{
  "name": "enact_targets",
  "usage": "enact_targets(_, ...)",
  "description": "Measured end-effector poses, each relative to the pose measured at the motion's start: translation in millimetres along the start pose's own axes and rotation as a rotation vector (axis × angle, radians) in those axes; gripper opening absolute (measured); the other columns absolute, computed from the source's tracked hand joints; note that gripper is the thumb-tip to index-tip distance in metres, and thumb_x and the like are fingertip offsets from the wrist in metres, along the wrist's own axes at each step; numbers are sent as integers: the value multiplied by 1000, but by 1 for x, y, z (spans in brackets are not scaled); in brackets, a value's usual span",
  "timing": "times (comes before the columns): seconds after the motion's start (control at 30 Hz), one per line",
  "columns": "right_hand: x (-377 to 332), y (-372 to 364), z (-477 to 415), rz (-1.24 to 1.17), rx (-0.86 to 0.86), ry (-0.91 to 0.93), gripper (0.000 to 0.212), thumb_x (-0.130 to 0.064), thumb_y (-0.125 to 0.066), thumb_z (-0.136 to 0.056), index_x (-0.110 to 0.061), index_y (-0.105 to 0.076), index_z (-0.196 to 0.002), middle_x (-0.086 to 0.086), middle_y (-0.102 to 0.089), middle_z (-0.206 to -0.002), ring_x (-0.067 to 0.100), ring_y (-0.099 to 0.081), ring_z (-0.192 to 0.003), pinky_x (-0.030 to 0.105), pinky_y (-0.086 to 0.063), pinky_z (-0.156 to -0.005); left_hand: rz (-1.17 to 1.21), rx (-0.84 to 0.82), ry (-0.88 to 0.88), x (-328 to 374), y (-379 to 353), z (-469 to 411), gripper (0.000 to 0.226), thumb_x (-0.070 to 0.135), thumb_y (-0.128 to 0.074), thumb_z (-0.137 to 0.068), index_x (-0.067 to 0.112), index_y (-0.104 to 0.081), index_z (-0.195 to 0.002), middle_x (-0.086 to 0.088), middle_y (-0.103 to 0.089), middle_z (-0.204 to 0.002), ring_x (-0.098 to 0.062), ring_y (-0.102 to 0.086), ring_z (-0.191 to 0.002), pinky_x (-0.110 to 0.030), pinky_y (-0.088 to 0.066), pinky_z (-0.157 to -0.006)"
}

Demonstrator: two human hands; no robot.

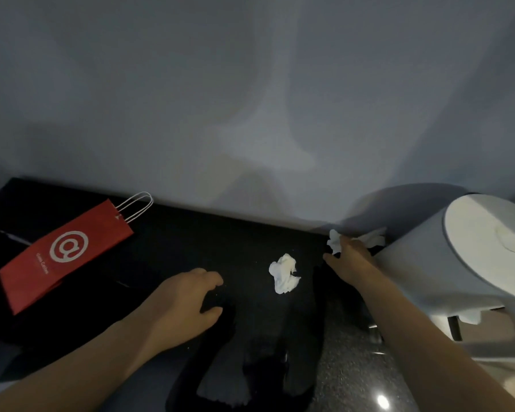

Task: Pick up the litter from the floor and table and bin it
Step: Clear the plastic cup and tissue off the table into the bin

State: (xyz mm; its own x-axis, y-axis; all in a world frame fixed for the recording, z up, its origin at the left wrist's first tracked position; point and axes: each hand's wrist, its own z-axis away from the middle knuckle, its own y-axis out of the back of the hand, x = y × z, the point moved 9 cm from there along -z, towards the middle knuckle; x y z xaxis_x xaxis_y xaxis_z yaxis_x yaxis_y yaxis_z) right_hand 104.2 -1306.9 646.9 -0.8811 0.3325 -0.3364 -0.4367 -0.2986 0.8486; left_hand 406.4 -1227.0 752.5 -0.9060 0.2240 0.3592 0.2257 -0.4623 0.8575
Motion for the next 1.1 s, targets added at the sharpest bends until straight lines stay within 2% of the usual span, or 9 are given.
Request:
enact_targets(0.17, -24, -23, 21, -25, -19, 133, 46, -31, -57, -93, -11, -49, -134, 11, -57, -127, 26, -55, -114, 32, -45, -97, 0, 14, 13, -1, -3, -2, 50, 43, -60, -88, 31, -46, -135, 14, -52, -122, 2, -51, -106, -14, -44, -91)
enact_targets(0.3, -43, -32, 47, -165, -4, 241, 28, -24, -56, -94, -14, -61, -120, 7, -67, -108, 14, -61, -88, 26, -48, -74, 12, 26, 24, -2, -5, 4, 51, 43, -60, -88, 31, -46, -135, 14, -51, -124, 3, -51, -107, -12, -42, -91)
enact_targets(0.37, -41, -15, 56, -156, 176, 238, 29, -23, -60, -90, -14, -63, -118, 6, -62, -109, 18, -59, -91, 26, -45, -72, 16, 25, 30, -3, -5, 7, 50, 43, -60, -88, 31, -46, -135, 14, -51, -125, 2, -51, -108, -14, -43, -92)
enact_targets(0.43, -37, -4, 59, -49, 282, 230, 39, -25, -64, -86, -13, -60, -122, 8, -56, -117, 26, -54, -105, 32, -46, -83, 16, 18, 36, -4, -5, 10, 50, 43, -59, -89, 31, -45, -135, 13, -51, -126, 1, -51, -108, -16, -44, -93)
enact_targets(0.57, -16, -23, 48, 158, 21, 97, 61, -28, -62, -87, -16, -39, -142, 11, -43, -137, 29, -45, -123, 40, -46, -98, 13, 24, 47, -6, -3, 13, 50, 42, -60, -89, 30, -46, -135, 12, -51, -126, 0, -52, -110, -17, -44, -95)
enact_targets(0.77, -5, -33, 49, 68, -38, 29, 15, -19, -57, -91, -13, -59, -104, 3, -61, -94, 16, -59, -83, 27, -49, -69, 18, 33, 47, -6, -3, 16, 49, 42, -59, -89, 30, -46, -135, 13, -51, -125, 1, -51, -108, -18, -45, -94)
enact_targets(0.87, -17, -20, 54, -102, 93, 70, 8, -19, -57, -90, -15, -60, -96, 1, -61, -81, 13, -59, -68, 25, -45, -56, 20, 25, 56, -8, -4, 18, 49, 43, -59, -89, 31, -45, -135, 14, -51, -125, 1, -51, -107, -18, -46, -94)
enact_targets(0.97, -46, -19, 58, -112, 141, 174, 19, -23, -59, -89, -15, -59, -107, 4, -61, -98, 12, -57, -75, 20, -38, -56, 24, 21, 66, -12, -5, 22, 49, 43, -59, -89, 31, -45, -135, 15, -51, -123, 3, -51, -107, -17, -45, -93)
enact_targets(1.1, -73, -45, 50, 53, 39, 153, 79, -43, -66, -82, -17, -28, -146, 12, -42, -132, 30, -48, -114, 35, -43, -91, 15, 22, 75, -17, -4, 27, 49, 43, -58, -90, 32, -44, -135, 15, -50, -123, 3, -50, -107, -15, -43, -93)
